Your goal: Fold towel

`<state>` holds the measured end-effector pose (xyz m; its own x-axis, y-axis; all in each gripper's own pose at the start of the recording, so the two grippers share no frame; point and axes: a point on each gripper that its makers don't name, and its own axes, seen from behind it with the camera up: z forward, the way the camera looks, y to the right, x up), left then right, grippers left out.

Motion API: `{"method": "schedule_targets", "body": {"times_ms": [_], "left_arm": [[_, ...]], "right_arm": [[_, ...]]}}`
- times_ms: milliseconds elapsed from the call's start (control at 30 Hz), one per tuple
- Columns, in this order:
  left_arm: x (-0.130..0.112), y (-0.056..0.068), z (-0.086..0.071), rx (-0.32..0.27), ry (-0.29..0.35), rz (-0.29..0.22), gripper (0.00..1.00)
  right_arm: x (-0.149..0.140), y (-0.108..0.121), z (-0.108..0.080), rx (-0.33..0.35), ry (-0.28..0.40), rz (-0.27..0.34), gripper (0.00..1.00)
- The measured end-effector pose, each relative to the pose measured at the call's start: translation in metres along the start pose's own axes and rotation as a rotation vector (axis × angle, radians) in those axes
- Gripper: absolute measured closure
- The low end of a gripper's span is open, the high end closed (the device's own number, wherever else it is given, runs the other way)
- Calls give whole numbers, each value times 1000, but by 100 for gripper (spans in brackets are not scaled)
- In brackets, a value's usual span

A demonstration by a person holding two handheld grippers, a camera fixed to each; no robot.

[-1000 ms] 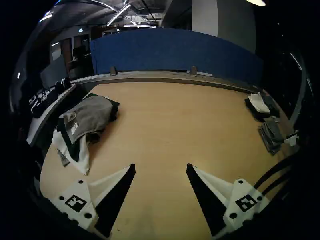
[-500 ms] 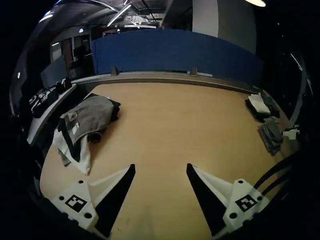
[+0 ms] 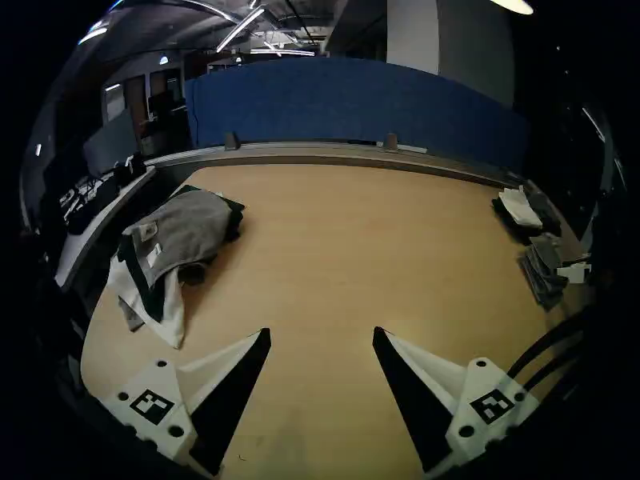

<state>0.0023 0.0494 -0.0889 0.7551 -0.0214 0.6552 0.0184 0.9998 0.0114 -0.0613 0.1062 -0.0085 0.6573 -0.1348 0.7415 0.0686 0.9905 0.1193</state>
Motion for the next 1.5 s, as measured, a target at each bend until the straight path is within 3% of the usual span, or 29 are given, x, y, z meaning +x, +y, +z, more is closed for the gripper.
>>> {"method": "schedule_targets", "body": {"times_ms": [367, 1067, 1367, 1500], "left_arm": [[0, -1, -1, 6, -1, 2, 5], [7, 3, 0, 3, 13, -2, 5], [13, 5, 0, 0, 28, -6, 5], [16, 4, -1, -1, 39, -6, 5]], "right_arm": [[-32, -7, 8, 14, -54, -35, 0], [8, -1, -20, 15, 49, -6, 0], [33, -6, -39, 6, 183, 52, 0], [56, -9, -57, -2, 301, 74, 0]]}}
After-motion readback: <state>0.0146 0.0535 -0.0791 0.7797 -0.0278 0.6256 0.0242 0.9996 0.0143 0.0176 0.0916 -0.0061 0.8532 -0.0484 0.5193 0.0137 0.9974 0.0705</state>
